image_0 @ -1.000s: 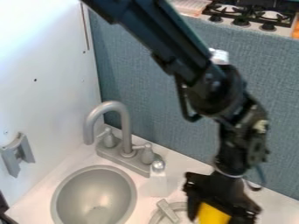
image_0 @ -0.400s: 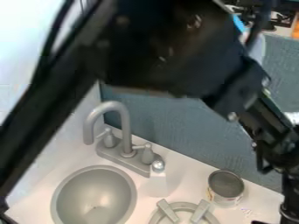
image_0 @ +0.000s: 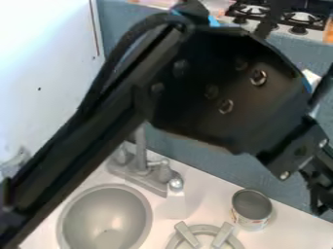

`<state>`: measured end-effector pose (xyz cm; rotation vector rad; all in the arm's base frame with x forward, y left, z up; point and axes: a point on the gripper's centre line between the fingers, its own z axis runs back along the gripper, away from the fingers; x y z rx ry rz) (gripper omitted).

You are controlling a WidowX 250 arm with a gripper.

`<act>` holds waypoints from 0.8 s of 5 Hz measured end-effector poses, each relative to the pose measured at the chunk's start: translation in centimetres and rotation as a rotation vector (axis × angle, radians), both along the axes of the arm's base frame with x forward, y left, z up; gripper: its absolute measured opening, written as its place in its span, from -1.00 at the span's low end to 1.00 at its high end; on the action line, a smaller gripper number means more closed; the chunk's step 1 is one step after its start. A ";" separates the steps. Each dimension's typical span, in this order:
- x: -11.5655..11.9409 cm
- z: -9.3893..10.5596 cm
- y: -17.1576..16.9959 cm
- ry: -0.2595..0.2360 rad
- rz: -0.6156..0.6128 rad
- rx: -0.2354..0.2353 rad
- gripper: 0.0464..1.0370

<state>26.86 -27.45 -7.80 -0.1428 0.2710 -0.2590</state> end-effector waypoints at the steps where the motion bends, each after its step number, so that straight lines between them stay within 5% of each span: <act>1: -0.2 0.2 0.1 0.027 0.019 0.020 0.82; 3: -0.3 0.1 1.2 -0.012 0.050 0.063 0.93; 4: 0.6 4.2 1.3 -0.131 0.102 0.019 0.93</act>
